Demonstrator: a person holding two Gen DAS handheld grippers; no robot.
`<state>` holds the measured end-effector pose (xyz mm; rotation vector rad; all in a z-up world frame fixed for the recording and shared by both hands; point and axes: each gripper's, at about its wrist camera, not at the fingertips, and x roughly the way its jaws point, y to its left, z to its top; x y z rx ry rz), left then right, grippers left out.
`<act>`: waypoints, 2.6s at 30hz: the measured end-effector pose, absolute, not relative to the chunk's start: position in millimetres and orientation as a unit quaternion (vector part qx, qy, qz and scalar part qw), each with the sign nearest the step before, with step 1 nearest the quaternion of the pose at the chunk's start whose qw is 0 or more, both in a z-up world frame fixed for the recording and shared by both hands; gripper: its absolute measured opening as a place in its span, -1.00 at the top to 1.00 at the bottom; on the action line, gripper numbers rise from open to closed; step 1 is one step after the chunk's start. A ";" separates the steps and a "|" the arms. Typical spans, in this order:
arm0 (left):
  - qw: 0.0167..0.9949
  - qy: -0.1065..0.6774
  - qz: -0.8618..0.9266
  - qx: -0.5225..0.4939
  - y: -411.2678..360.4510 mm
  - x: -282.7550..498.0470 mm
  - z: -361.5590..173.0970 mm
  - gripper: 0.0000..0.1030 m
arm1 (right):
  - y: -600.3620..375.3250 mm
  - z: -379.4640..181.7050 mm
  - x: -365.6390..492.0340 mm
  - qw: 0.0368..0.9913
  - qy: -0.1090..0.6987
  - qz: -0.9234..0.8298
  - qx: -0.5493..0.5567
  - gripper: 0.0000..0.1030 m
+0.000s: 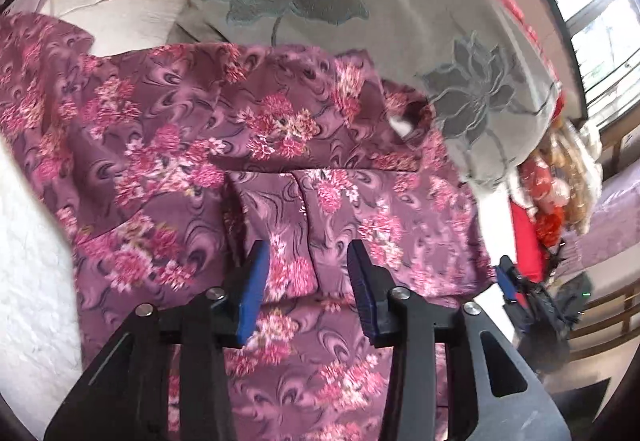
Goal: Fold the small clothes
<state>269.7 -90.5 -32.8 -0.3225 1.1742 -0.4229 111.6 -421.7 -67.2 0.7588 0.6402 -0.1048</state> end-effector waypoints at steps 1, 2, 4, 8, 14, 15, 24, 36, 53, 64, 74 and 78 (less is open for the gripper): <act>0.797 0.554 -0.194 -0.144 -95.3 271.8 -38.6 0.26 | -412.1 -66.5 115.6 0.883 0.311 -0.050 0.347 0.25; 0.790 0.568 -0.186 -0.134 -100.8 275.0 -50.9 0.26 | -407.0 -67.4 118.2 0.884 0.315 -0.051 0.341 0.25; 0.780 0.586 -0.177 -0.129 -104.9 279.6 -73.2 0.26 | -397.0 -74.7 125.7 0.877 0.332 -0.044 0.345 0.25; 0.781 0.576 -0.189 -0.149 -93.1 279.3 -66.7 0.26 | -378.6 -70.1 129.8 0.884 0.332 -0.042 0.326 0.25; 0.776 0.573 -0.197 -0.173 -55.6 279.1 -55.4 0.25 | -380.2 -37.2 113.8 0.911 0.259 -0.073 0.312 0.04; 0.776 0.574 -0.196 -0.175 -52.0 279.6 -55.9 0.24 | -386.9 -43.8 116.8 0.904 0.275 -0.074 0.319 -0.04; 0.759 0.589 -0.206 -0.186 -45.8 275.2 -62.9 0.24 | -404.3 -75.2 123.9 0.867 0.342 -0.117 0.342 0.15; 0.817 0.530 -0.056 -0.221 123.4 326.7 -26.7 0.00 | -189.5 -81.5 200.1 0.895 0.415 0.076 0.144 0.05; 0.768 0.508 0.079 -0.382 261.0 411.0 -95.3 0.00 | -109.5 -113.1 197.2 0.915 0.394 0.073 -0.045 -0.95; 0.809 0.459 0.053 -0.364 256.5 407.4 -59.1 0.96 | -114.5 -109.4 195.9 0.913 0.399 0.081 -0.035 -0.98; 0.846 0.430 -0.015 -0.314 210.0 374.5 7.3 0.96 | -155.1 -84.9 215.0 0.922 0.385 -0.034 0.008 -0.97; 0.856 0.425 -0.039 -0.290 182.6 363.8 29.2 0.96 | -161.1 -98.4 226.1 0.909 0.414 -0.040 -0.009 -0.96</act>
